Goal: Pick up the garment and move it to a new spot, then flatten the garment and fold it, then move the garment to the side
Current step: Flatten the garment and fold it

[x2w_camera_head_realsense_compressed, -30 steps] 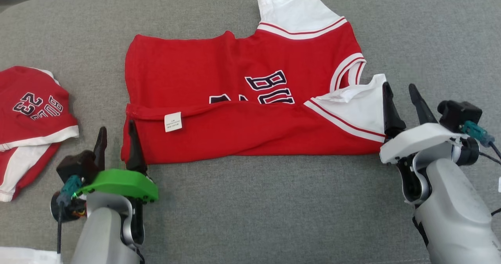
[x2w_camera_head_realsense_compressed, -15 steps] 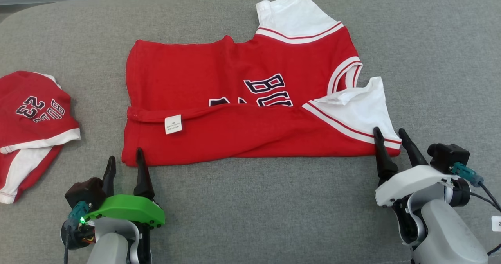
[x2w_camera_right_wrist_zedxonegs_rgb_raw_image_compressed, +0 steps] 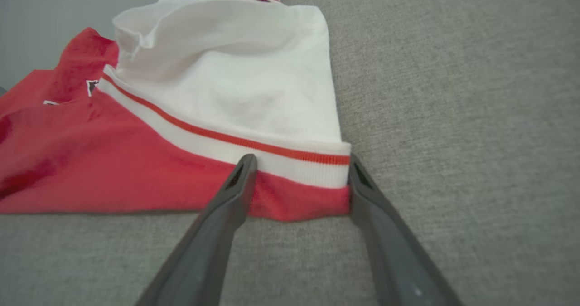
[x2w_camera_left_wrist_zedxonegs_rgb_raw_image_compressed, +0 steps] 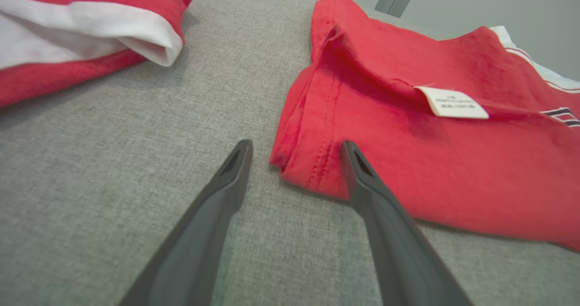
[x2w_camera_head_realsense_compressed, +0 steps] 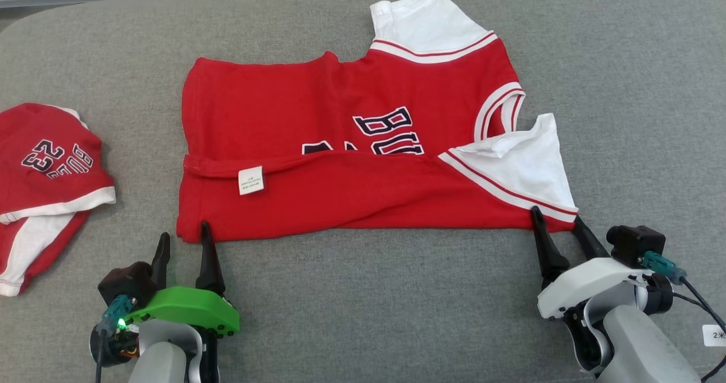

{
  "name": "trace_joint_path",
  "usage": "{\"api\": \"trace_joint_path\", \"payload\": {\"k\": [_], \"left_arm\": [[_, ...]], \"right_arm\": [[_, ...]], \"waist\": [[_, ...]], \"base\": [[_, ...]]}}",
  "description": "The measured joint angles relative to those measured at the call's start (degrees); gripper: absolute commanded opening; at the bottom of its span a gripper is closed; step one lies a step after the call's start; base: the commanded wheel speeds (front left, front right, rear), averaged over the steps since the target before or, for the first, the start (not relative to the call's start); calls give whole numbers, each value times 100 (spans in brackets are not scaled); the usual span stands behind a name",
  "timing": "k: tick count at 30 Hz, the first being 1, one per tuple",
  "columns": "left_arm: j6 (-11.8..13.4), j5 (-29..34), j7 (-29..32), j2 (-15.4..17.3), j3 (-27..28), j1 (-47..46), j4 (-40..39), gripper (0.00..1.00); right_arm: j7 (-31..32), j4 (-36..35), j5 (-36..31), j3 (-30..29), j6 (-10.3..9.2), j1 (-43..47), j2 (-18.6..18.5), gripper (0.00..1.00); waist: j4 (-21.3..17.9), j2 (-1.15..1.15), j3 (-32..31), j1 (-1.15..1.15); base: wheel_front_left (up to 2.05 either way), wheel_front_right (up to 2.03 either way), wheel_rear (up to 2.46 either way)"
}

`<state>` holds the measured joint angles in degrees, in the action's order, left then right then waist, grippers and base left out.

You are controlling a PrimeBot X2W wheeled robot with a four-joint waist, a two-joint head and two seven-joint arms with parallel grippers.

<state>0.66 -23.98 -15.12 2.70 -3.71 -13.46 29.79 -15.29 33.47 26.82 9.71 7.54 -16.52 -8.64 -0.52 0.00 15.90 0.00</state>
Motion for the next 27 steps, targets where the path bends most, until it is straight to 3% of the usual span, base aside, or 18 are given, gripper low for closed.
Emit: {"api": "trace_joint_path", "payload": {"k": [12, 13, 14, 15, 21, 27], "left_arm": [[-76, 36, -1, 1, 75, -167, 278, 100], [-100, 42, -2, 1, 71, -187, 320, 73], [-121, 42, -7, 1, 65, -204, 359, 30], [-126, 42, -8, 2, 63, -232, 399, 0], [-322, 32, -3, -3, 133, -272, 354, 0], [-342, 74, -1, -4, 342, 27, 225, 0]], "right_arm": [[5, -32, -41, 90, 4, -135, -55, 0], [5, -45, -41, 99, 4, -143, -66, 0], [5, -53, -41, 103, 4, -149, -71, 0], [5, -60, -41, 109, 4, -157, -73, 0], [7, -55, -100, 121, 3, -203, -94, 0], [14, 40, -179, 25, 3, -185, -126, 0]], "waist": [[-66, 0, 90, 0], [-74, 0, 105, 0], [-79, 0, 116, 0], [-87, 0, 127, 0], [-105, 0, 76, 0], [-101, 0, -185, 0]], "base": [[0, 0, 0], [0, 0, 0], [0, 0, 0], [0, 0, 0], [0, 0, 0], [0, 0, 0]]}}
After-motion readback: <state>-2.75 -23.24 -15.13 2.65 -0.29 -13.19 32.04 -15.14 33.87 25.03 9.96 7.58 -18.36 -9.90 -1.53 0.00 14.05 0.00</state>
